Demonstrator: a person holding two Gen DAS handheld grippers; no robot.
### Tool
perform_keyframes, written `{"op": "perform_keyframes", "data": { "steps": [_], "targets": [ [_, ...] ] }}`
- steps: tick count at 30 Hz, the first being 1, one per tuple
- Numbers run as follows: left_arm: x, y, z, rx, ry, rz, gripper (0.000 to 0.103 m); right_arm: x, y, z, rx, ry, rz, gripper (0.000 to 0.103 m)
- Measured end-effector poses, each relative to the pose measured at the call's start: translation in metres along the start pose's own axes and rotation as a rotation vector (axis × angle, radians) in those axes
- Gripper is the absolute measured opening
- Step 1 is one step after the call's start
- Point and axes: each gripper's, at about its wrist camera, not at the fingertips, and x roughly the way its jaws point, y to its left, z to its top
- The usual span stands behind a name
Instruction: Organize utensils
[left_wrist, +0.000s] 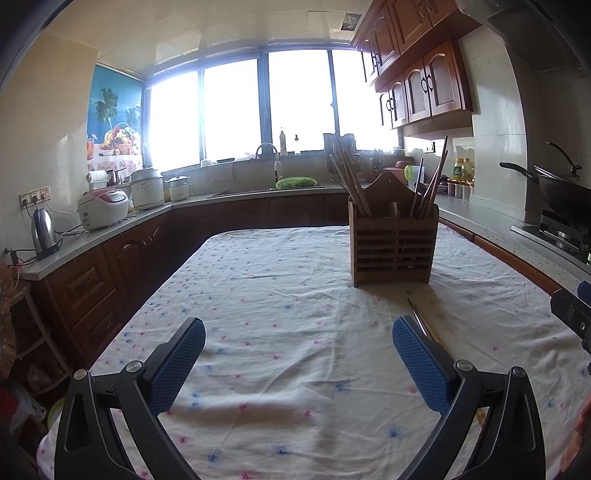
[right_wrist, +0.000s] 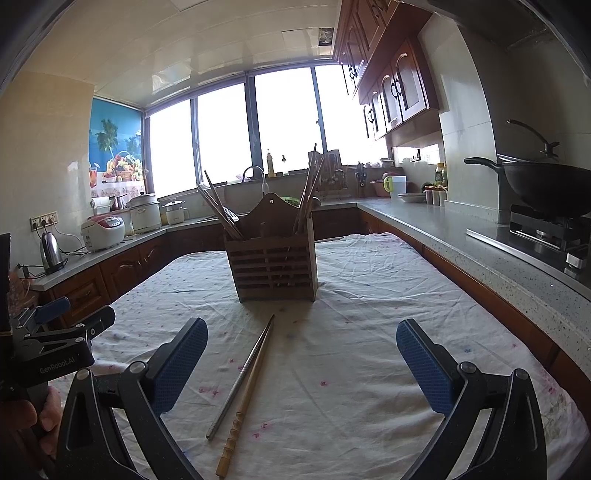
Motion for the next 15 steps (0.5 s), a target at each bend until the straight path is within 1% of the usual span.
{"op": "perform_keyframes", "data": {
  "steps": [15],
  "targets": [
    [-0.0029, -0.0038, -0.0011, 0.001, -0.008, -0.001, 0.102, 0.0002, 0.0017, 0.0008, -0.003, -0.004, 0.001, 0.103]
  ]
}}
